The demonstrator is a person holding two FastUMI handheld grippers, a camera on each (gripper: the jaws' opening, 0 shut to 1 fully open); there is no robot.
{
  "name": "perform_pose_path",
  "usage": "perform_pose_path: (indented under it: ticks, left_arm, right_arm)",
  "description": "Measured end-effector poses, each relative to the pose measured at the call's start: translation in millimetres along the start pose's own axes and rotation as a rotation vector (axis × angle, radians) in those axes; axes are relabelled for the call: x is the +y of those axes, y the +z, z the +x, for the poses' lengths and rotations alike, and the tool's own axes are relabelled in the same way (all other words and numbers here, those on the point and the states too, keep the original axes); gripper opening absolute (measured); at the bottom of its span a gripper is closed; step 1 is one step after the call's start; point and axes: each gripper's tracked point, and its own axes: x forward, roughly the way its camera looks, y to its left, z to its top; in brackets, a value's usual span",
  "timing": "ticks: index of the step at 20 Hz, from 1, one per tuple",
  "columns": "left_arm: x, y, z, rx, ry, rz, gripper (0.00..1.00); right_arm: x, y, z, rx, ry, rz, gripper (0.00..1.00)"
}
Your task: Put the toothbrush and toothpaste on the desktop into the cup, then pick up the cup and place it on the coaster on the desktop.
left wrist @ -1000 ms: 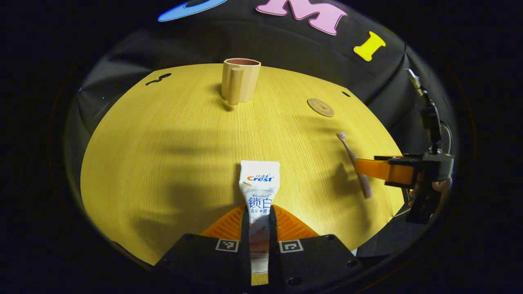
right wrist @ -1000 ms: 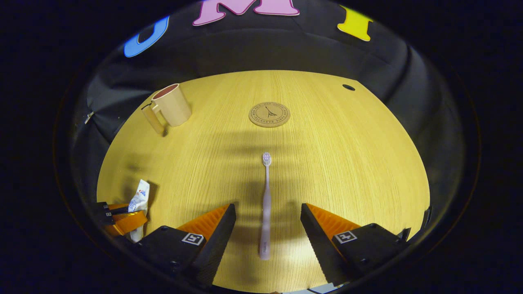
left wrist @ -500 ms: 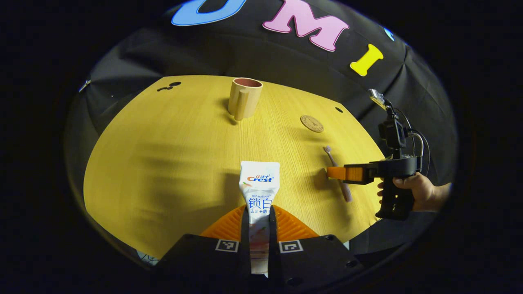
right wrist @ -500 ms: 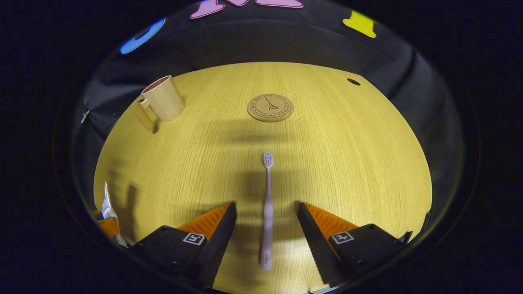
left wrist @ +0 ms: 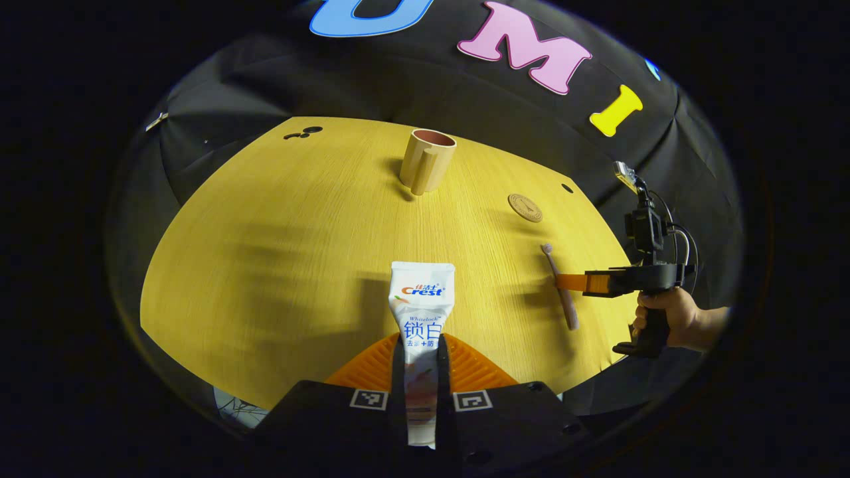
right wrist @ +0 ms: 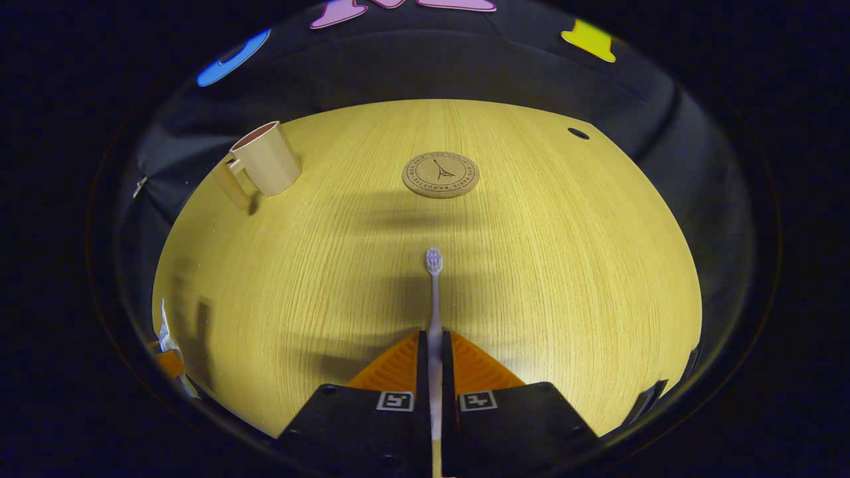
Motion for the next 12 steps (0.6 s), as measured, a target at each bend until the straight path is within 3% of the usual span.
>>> perform_pose_path:
  ticks: [7, 12]
  left_arm:
    - [-17.0, 13.2, 5.6, 0.000, -0.017, 0.037, 0.21]
    - [-32.2, 53.2, -2.9, -0.076, -0.054, 0.054, 0.22]
  right_arm:
    - [3.9, -3.5, -3.0, 0.042, 0.082, 0.016, 0.07]
    - [2.1, 2.7, -22.2, -0.016, 0.104, 0.025, 0.07]
